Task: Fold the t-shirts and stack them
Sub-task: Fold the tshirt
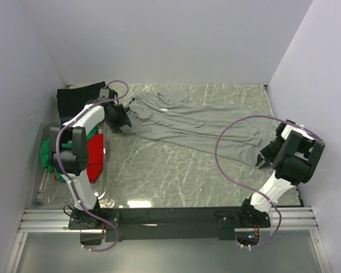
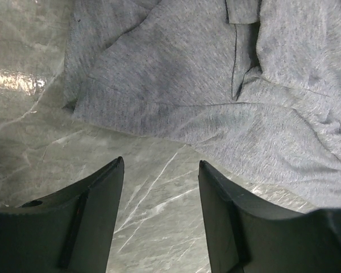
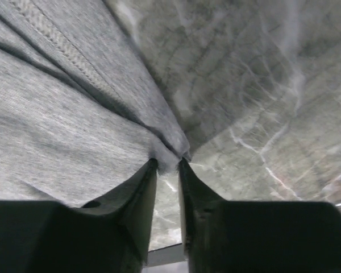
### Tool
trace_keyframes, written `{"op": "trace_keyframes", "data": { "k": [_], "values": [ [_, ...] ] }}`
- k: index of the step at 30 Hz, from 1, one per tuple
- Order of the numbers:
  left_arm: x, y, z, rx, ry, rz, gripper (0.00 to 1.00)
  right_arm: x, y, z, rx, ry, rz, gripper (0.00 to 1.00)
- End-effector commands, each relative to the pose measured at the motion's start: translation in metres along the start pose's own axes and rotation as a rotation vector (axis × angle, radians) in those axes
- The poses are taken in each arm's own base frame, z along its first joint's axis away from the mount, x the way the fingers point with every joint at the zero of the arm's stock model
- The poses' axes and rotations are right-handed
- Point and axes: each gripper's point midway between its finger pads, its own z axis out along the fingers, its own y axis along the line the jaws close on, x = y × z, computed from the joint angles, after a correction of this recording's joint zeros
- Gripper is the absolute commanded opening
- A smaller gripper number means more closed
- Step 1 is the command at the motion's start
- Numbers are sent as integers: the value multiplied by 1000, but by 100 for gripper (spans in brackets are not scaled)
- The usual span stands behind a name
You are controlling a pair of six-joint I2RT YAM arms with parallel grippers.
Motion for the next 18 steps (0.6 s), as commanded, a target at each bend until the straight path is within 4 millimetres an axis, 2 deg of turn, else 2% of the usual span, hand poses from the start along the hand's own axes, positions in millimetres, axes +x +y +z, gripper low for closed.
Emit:
{"op": "trace_keyframes", "data": {
  "k": [1,4,5,6,11,18],
  "values": [
    [-4,-1,0,3,-25,-10,60,-10,3,11,3,6,8,25],
    [-2,4,2,-13,-27,-19,60,-12,5,14,2,16,13,11],
    [-1,5,2,-20,-28,-19,60,-12,5,14,6,18,14,3],
    [-1,7,2,-26,-29,-21,60,-13,1,14,27,15,14,0],
    [9,24,12,-87,-17,-31,58,-15,-17,7,84,-19,33,0],
    [4,28,23,-119,-50,-32,57,-22,-30,1,81,-39,82,0]
  ]
}}
